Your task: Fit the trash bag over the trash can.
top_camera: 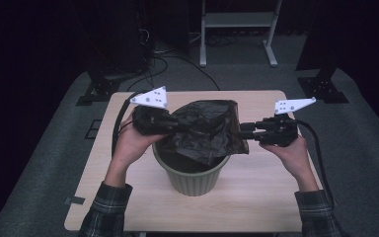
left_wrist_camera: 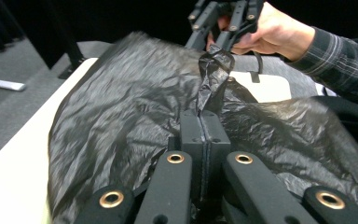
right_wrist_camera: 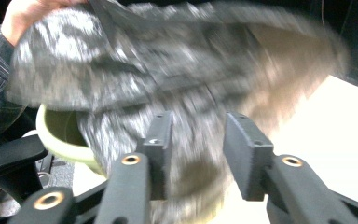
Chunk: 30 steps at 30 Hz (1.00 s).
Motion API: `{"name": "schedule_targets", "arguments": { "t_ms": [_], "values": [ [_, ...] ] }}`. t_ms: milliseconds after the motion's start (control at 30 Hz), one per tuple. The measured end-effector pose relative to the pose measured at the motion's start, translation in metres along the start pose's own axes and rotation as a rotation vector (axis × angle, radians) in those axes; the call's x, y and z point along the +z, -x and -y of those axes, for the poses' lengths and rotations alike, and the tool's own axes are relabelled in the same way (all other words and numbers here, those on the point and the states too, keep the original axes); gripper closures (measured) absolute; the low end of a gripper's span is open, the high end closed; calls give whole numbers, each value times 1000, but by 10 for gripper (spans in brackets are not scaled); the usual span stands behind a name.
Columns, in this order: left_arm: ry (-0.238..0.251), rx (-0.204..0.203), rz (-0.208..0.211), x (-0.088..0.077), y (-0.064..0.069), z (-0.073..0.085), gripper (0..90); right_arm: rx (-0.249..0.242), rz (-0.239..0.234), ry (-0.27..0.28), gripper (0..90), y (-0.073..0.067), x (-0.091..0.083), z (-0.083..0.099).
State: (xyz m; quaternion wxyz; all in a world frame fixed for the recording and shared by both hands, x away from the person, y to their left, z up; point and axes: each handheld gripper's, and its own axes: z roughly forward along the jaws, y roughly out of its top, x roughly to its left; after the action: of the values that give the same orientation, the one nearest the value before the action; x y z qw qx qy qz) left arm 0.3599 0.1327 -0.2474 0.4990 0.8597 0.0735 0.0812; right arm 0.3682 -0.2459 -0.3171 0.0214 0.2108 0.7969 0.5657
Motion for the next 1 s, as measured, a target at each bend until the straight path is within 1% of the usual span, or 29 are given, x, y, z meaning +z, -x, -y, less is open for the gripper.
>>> {"name": "schedule_targets", "arguments": {
  "t_ms": [100,133,167,200,267,367,533,567,667,733,800,833,867,933,1000],
  "values": [
    [18,-21,-17,-12,0,10,900,26,20,-4,552,3,-6,10],
    [23,-25,-19,-14,-1,12,900,44,18,0,541,5,-8,14],
    [27,-30,-22,-16,-1,13,900,52,18,1,541,5,-9,17],
    [23,-27,-21,-17,-1,14,900,55,16,5,540,6,-10,19],
    [27,-34,-22,-18,-2,16,899,68,7,18,533,7,-11,21],
    [25,-34,-19,-17,-2,17,899,77,-12,38,525,7,-12,21],
    [22,-34,-16,-17,-2,17,898,94,-32,25,534,11,-4,21],
    [23,-34,-17,-17,-2,17,898,94,-31,22,545,11,-2,21],
    [23,-36,-18,-18,-3,17,898,86,-36,9,642,11,3,21],
    [24,-36,-16,-18,-3,17,898,73,-40,2,746,10,5,20],
    [23,-35,-13,-18,-3,17,898,45,-27,3,844,8,5,20],
    [23,-35,-14,-18,-2,17,898,43,-27,4,877,7,5,20],
    [23,-36,-15,-18,-3,17,898,28,-19,3,897,6,4,19],
    [29,-40,-19,-18,-3,18,898,19,-17,0,899,5,4,19],
    [39,-52,-30,-21,-4,20,898,5,-5,-10,899,4,3,20]
  ]
}}
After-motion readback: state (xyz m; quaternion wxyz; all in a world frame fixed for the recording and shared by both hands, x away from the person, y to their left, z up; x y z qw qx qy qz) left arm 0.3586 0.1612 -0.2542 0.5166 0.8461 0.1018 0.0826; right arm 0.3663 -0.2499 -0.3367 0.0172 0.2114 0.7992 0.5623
